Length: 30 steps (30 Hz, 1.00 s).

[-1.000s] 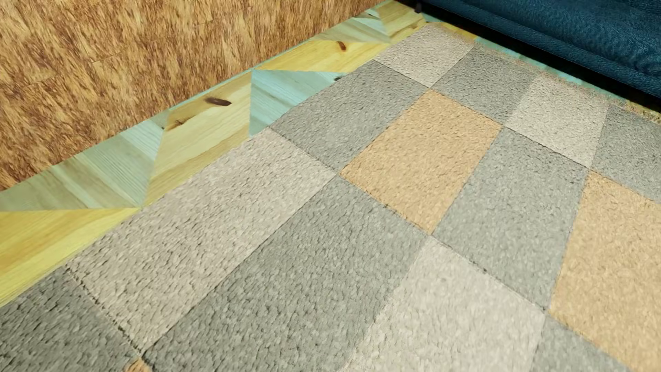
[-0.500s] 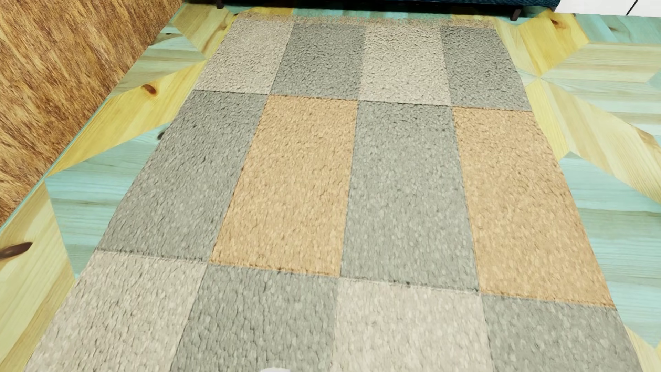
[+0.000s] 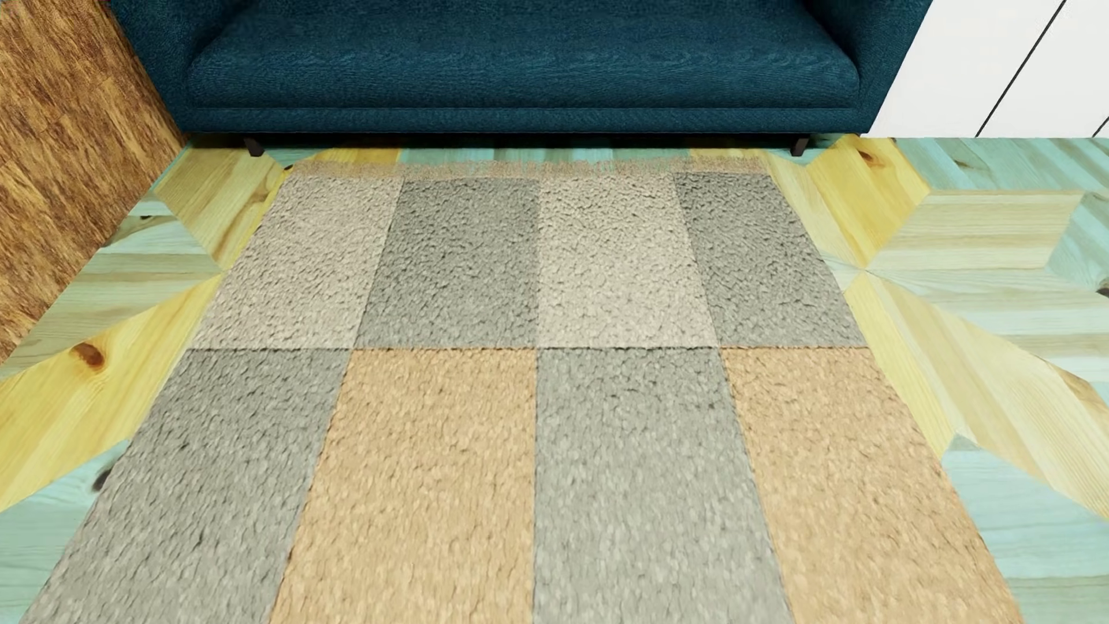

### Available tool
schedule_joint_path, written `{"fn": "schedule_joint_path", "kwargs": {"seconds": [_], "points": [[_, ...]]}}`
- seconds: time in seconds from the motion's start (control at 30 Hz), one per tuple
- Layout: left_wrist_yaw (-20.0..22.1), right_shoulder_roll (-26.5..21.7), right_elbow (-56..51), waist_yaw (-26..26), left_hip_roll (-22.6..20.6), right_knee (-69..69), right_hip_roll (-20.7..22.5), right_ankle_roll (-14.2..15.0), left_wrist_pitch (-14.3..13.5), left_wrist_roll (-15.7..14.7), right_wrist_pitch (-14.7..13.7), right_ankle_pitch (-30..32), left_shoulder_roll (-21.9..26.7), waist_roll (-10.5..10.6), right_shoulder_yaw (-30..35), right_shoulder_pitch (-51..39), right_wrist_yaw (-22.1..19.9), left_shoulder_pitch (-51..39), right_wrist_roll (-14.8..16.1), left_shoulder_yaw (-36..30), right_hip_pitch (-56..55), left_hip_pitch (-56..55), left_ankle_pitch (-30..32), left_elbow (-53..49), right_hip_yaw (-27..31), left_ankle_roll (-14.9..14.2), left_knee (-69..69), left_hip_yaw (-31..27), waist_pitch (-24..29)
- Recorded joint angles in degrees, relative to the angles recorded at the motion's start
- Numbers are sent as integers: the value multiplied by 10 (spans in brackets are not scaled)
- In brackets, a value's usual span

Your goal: Walk towards sofa

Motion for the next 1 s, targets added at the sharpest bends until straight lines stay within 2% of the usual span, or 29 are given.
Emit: {"fn": "schedule_joint_path", "kwargs": {"seconds": [0.03, 0.07, 0.1, 0.13, 0.17, 0.2, 0.23, 0.27, 0.3, 0.33, 0.37, 0.4, 0.43, 0.47, 0.5, 0.53, 0.6, 0.63, 0.67, 0.7, 0.73, 0.77, 0.8, 0.83, 0.87, 0.9, 0.93, 0.97, 1.0], "points": [[0, 20, 96, -25, 2, -93, 10, 0, 0, 0, 0, 42, 2, 0, 54, 0, 0, -17, 0, 24, -40, 55, -3, -38, 0, 0, -32, 0, 3], [0, 8, 92, -51, 9, -215, 17, 0, 0, 0, 0, 96, 2, 7, 91, 30, 0, -33, 0, 46, -72, 107, -6, -85, 0, 0, -61, 0, 3], [0, 8, 108, -72, 15, -338, 17, 0, 0, 0, 0, 119, 3, 9, 112, 54, 0, -49, 0, 48, -98, 152, -19, -121, 0, 0, -84, 0, -1], [0, 11, 122, -91, 19, -451, 10, 0, 0, 0, 0, 38, 11, 2, 126, 73, 0, -71, 0, 65, -110, 191, -38, -152, 0, 0, -94, 0, -5], [0, 10, 127, -110, 24, -513, 3, 0, 0, 0, 0, -136, 18, -3, 147, 91, 0, -89, 0, 72, -125, 217, -61, -175, 0, 0, -95, 0, -10], [0, 11, 133, -127, 35, -499, -6, 0, 0, 0, 0, -251, 22, -6, 155, 106, 0, -101, 0, 87, -141, 236, -82, -188, 0, 0, -89, 0, -15], [0, 13, 139, -148, 47, -502, -4, 0, 0, 0, 0, -254, 23, -6, 168, 117, 0, -107, 0, 98, -155, 254, -81, -189, 0, 0, -76, 0, -13], [0, 13, 148, -159, 62, -490, 7, 0, 0, 0, 0, -150, 17, 0, 177, 125, 0, -105, 0, 110, -166, 280, -54, -171, 0, 0, -61, 0, -9], [0, 15, 155, -155, 71, -465, 24, 0, 0, 0, 0, 0, 9, 9, 185, 127, 0, -96, 0, 116, -187, 278, 18, -148, 0, 0, -25, 0, -21], [0, 15, 166, -145, 99, -418, 51, 0, 0, 0, 0, 75, -5, 28, 200, 121, 0, -84, 0, 108, -190, 253, 132, -100, 0, 0, 67, 0, -23], [0, 13, 164, -131, 107, -385, 69, 0, 0, 0, 0, 74, -15, 31, 196, 110, 0, -71, 0, 92, -159, 227, 227, -43, 0, 0, 165, 0, -16], [0, 20, 154, -117, 107, -381, 84, 0, 0, 0, 0, 59, -10, 25, 187, 88, 0, -64, 0, 62, -124, 160, 220, 4, 0, 0, 287, 0, -10], [0, 13, 125, -91, 115, -396, 96, 0, 0, 0, 0, 30, -17, 27, 168, 71, 0, -67, 0, 26, -68, 102, 129, 53, 0, 0, 384, 0, 2], [0, 13, 100, -46, 107, -410, 96, 0, 0, 0, 0, 0, -15, 13, 149, 50, 0, -55, 0, 6, -15, 53, 41, 89, 0, 0, 429, 0, 3], [0, 10, 77, -8, 102, -429, 92, 0, 0, 0, 0, -31, -13, 1, 138, 22, 0, -36, 0, -12, 38, 8, -1, 117, 0, 0, 428, 0, 2], [0, 3, 37, 28, 95, -452, 82, 0, 0, 0, 0, -69, -10, -8, 110, -2, 0, -12, 0, -17, 85, -37, -18, 127, 0, 0, 385, 0, 0], [0, -8, -31, 82, 91, -494, 57, 0, 0, 0, 0, -144, 2, -22, 42, -47, 0, 38, 0, -29, 176, -85, 4, 138, 0, 0, 198, 0, -8], [0, -11, -52, 95, 99, -522, 56, 0, 0, 0, 0, -185, 7, -19, 9, -71, 0, 58, 0, -28, 229, -96, 48, 137, 0, 0, 86, 0, -11], [0, -12, -73, 112, 103, -529, 54, 0, 0, 0, 0, -217, 10, -16, -36, -96, 0, 68, 0, -31, 247, -117, 120, 139, 0, 0, -24, 0, -21], [0, -15, -92, 125, 106, -528, 45, 0, 0, 0, 0, -239, 12, -17, -66, -118, 0, 74, 0, -34, 263, -130, 318, 139, 0, 0, -61, 0, -31], [0, -19, -113, 142, 108, -518, 34, 0, 0, 0, 0, -247, 11, -18, -92, -133, 0, 75, 0, -35, 267, -144, 436, 147, 0, 0, -314, 0, -37], [0, -19, -115, 140, 106, -513, 34, 0, 0, 0, 0, -239, 6, -16, -95, -142, 0, 80, 0, -14, 292, -172, 436, 158, 0, 0, -94, 0, -43], [0, -18, -125, 151, 93, -487, 15, 0, 0, 0, 0, -215, 2, -20, -106, -133, 0, 79, 0, -6, 305, -175, 284, 164, 0, 0, -53, 0, -43], [0, -7, -135, 156, 76, -433, 13, 0, 0, 0, 0, -166, 2, -21, -130, -109, 0, 81, 0, 0, 302, -168, 197, 168, 0, 0, -22, 0, -52], [0, 2, -118, 140, 38, -347, -14, 0, 0, 0, 0, -91, -2, -29, -126, -86, 0, 84, 0, 1, 286, -171, 119, 179, 0, 0, 17, 0, -58], [0, 10, -84, 139, 28, -234, -37, 0, 0, 0, 0, -25, -3, -39, -98, -73, 0, 76, 0, 5, 250, -131, 72, 182, 0, 0, 44, 0, -50], [0, 34, -42, 129, 29, -112, -37, 0, 0, 0, 0, 10, -5, -38, -107, -60, 0, 66, 0, 20, 212, -79, 40, 153, 0, 0, 64, 0, -32], [0, 41, 15, 112, 22, -11, -30, 0, 0, 0, 0, 11, -7, -35, -69, -64, 0, 40, 0, 29, 160, -49, 22, 159, 0, 0, 60, 0, -23], [0, 26, 43, 74, 6, 36, -37, 0, 0, 0, 0, 13, -2, -32, 31, -65, 0, 13, 0, 22, 113, -24, 22, 110, 0, 0, 40, 0, -15]]}}
